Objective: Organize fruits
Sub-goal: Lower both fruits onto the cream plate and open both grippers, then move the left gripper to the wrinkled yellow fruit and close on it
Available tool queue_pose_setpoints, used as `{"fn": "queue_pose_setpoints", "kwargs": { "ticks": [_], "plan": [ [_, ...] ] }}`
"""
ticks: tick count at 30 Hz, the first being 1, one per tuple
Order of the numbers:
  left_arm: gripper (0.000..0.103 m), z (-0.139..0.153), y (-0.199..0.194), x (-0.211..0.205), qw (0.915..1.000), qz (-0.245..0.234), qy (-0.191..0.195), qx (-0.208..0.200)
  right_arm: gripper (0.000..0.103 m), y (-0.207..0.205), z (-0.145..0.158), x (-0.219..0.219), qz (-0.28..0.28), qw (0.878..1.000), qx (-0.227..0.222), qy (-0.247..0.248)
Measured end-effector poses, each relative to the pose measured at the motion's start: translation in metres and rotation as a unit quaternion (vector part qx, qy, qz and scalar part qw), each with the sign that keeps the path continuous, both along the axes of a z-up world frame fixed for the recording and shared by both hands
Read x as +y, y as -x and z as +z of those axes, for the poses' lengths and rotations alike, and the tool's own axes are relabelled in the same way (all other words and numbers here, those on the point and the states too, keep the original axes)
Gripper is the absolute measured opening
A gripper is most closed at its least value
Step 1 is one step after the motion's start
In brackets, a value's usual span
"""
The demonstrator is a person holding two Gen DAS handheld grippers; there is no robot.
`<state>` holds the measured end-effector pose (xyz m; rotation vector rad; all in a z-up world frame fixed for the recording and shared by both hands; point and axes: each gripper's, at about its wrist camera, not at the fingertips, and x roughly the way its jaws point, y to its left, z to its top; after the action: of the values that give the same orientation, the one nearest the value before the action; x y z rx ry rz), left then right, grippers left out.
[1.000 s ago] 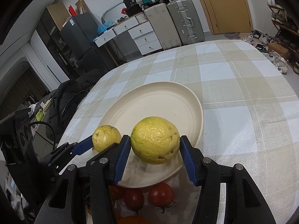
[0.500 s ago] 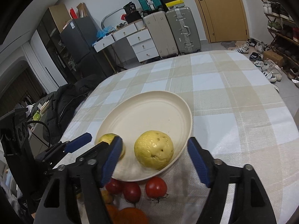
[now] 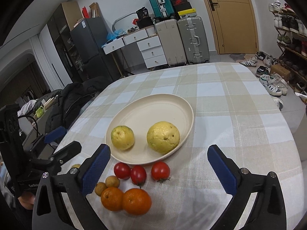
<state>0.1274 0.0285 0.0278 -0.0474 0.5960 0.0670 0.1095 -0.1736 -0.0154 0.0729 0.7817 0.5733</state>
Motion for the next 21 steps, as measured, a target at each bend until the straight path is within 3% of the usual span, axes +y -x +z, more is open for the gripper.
{"fn": "queue_pose_setpoints", "kwargs": {
  "ticks": [14,21],
  "plan": [
    [0.102,-0.005,0.049,0.011,0.9999,0.009,0.007,0.011,0.103,0.034,-0.001,0.004,0.024,0.998,-0.015,0.051],
    [0.102,-0.009,0.055,0.01,0.9998,0.009,0.004,0.018,0.103,0.037,-0.007,0.007,0.033,0.998,-0.001,0.058]
  ]
}}
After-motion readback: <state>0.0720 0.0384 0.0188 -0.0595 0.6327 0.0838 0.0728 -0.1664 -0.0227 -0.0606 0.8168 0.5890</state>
